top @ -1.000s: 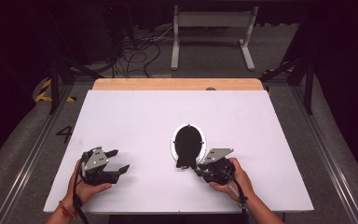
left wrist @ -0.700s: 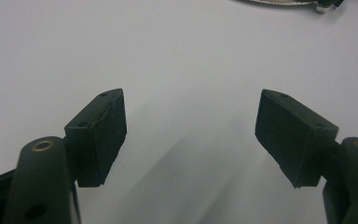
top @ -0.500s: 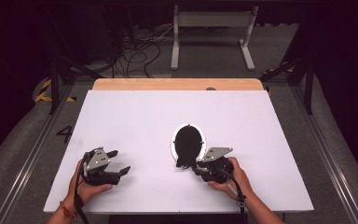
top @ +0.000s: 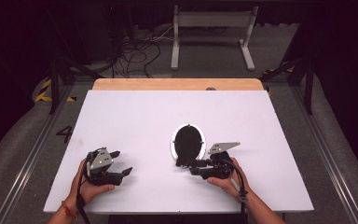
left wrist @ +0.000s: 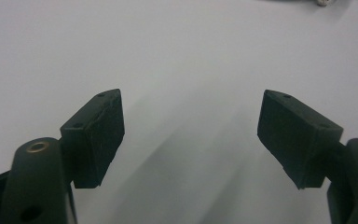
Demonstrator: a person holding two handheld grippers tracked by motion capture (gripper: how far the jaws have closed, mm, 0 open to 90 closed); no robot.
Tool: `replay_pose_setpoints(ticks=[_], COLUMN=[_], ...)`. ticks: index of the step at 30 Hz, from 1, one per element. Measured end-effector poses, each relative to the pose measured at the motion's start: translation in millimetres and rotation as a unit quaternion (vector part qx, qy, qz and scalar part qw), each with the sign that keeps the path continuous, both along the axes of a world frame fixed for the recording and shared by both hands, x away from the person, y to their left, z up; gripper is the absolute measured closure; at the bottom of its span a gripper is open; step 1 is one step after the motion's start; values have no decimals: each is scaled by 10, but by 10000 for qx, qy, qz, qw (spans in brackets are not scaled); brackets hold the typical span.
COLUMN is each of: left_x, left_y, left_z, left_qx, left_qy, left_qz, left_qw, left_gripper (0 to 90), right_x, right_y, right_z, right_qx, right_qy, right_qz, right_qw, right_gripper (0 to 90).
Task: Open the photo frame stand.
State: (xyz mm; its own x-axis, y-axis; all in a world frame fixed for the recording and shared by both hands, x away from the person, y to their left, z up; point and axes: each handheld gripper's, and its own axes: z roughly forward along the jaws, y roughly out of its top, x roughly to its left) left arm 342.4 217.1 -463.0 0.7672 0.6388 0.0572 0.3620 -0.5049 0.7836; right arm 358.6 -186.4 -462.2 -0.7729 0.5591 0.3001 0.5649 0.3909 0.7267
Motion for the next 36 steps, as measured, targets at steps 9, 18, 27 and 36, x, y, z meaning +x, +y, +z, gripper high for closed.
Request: replay_pose_setpoints(ticks=[9,18,27,36], left_x=[226,453,632,761], left_y=[-356,-801,-1023,-1142], left_z=[106,75,47,42], left_qx=[-90,85,106,-55], left_qy=[146,299,382,461], left_qz=[-300,-690,-712,-699], left_qw=[9994,9971,9967,9965], left_gripper=[224,224,221,214], right_x=[80,236,332,324], right_y=[-90,-41,-44,-41], right_z=[10,-54,-72,-106], right_qx=[823,1597,1777,1858], right_qy=[552,1128,1371,1287], right_qz=[-419,-811,-970,-1114], right_qw=[9942,9774,9696,9677], right_gripper=[537,502,461,556])
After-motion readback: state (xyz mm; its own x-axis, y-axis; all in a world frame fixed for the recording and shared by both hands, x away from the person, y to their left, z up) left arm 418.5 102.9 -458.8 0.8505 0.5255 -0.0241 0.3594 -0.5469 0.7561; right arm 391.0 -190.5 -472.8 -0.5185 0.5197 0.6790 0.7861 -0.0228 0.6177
